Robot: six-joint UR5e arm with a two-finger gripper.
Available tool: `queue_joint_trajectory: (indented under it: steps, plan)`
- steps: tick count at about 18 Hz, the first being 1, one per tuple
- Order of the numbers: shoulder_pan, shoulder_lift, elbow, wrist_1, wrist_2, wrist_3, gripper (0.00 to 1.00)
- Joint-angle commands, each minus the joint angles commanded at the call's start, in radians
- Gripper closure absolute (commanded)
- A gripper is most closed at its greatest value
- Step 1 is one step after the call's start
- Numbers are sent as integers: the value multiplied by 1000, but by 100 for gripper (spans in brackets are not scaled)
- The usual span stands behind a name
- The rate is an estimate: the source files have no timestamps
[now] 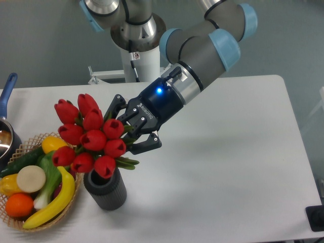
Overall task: Insert the flowers into the vase
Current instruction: 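Carry the tulip bunch over to the black vase, then lower the tulip stems down into the black vase opening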
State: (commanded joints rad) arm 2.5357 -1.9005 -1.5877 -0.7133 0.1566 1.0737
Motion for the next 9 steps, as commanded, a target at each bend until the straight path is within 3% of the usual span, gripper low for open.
queue_joint_trajectory:
  steps: [3, 9]
  plan:
    - [-3, -32, 21, 0, -80, 26, 61]
    - [-27, -63, 48, 0, -85, 31, 61]
